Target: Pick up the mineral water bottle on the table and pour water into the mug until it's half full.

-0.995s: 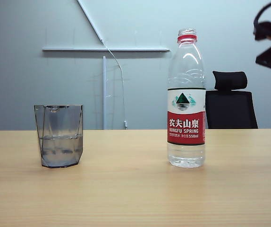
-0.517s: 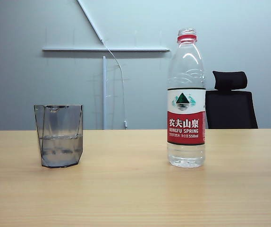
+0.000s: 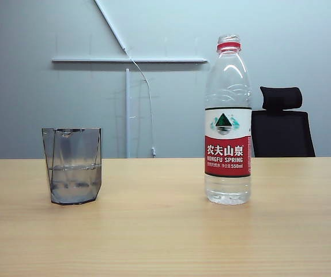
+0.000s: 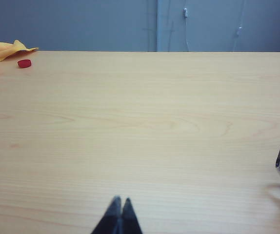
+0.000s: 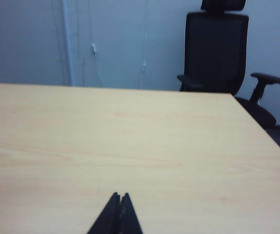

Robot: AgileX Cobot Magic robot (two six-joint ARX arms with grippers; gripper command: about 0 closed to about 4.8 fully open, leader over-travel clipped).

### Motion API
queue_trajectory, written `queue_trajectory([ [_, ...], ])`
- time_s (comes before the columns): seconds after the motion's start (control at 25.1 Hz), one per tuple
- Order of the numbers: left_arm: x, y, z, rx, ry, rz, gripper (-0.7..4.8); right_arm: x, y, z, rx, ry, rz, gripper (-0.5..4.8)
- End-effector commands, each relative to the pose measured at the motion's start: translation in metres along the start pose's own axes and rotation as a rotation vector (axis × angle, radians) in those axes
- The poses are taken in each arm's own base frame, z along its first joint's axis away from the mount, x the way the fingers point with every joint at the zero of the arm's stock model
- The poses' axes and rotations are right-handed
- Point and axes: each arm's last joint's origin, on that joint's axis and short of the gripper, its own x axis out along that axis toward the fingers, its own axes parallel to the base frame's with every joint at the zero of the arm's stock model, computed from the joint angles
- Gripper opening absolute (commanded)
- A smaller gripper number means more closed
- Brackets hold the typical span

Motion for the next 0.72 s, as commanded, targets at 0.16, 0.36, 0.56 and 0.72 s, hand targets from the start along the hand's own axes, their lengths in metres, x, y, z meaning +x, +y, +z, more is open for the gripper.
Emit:
queue_trajectory([
  [0.16, -0.0001, 0.0, 0.0017, -0.004, -0.011, -0.002, -0.02, -0.004, -0.0011, 0.0061, 0.034, -0.083, -0.003, -0.08],
  [0.36, -0.0001, 0.0, 0.0016, -0.004, -0.011, -0.002, -0.02, -0.0041, -0.0011, 0.0065, 0.056, -0.086, -0.002, -0.08],
  [0.56, -0.0001, 0.0, 0.0016, -0.004, -0.011, -0.002, -0.02, -0.004, -0.0016, 0.0064, 0.055, -0.086, -0.008, -0.08],
  [0.72, -0.0001, 0.0, 0.0016, -0.004, -0.011, -0.002, -0.02, -0.004, -0.0017, 0.0064, 0.05, -0.085, -0.01, -0.08],
])
